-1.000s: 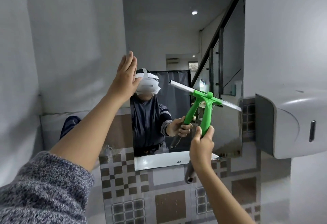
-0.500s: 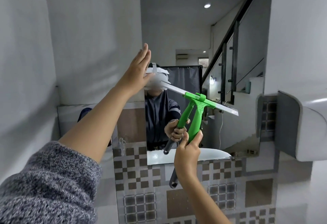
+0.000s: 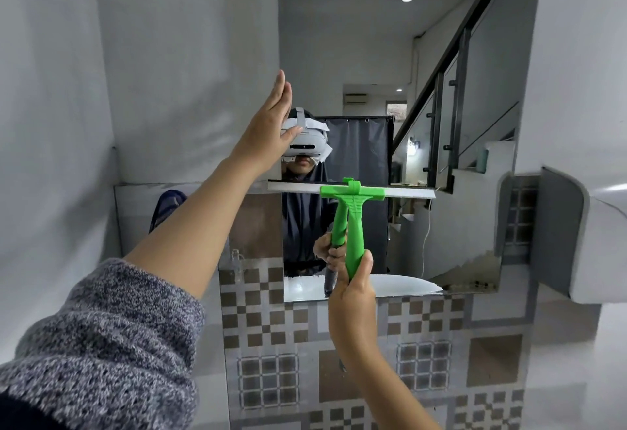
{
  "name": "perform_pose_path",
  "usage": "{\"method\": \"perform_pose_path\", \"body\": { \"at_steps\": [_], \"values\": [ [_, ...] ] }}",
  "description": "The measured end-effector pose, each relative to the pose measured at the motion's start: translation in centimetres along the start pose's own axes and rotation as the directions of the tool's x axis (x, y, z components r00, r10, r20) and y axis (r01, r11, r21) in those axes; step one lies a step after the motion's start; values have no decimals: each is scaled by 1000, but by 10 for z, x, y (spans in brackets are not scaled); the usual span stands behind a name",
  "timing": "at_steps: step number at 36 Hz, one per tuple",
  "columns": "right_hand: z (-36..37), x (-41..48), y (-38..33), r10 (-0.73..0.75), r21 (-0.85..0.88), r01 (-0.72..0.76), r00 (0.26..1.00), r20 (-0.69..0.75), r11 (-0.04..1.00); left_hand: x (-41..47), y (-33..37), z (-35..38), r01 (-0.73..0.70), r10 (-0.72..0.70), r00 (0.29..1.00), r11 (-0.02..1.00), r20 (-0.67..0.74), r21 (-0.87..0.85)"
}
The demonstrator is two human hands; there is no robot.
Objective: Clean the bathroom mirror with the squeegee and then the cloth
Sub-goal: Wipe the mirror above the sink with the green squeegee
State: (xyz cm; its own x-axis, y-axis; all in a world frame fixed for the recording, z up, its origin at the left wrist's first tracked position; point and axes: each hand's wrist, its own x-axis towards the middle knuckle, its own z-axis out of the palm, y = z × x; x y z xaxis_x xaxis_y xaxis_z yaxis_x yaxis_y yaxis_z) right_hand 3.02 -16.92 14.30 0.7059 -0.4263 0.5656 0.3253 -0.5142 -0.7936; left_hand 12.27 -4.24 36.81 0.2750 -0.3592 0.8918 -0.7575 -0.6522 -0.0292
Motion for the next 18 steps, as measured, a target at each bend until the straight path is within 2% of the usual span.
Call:
{"method": "perform_pose_path", "body": {
  "at_steps": [11,18],
  "values": [
    [-39,4,16,-170,-279,177,984,51,944,-16,5,11,96,-97,995,994,-35,-49],
    [-96,29,25,-323,-531,350,935,147,772,-25,12,19,169,-176,982,982,-75,-88]
  ]
}}
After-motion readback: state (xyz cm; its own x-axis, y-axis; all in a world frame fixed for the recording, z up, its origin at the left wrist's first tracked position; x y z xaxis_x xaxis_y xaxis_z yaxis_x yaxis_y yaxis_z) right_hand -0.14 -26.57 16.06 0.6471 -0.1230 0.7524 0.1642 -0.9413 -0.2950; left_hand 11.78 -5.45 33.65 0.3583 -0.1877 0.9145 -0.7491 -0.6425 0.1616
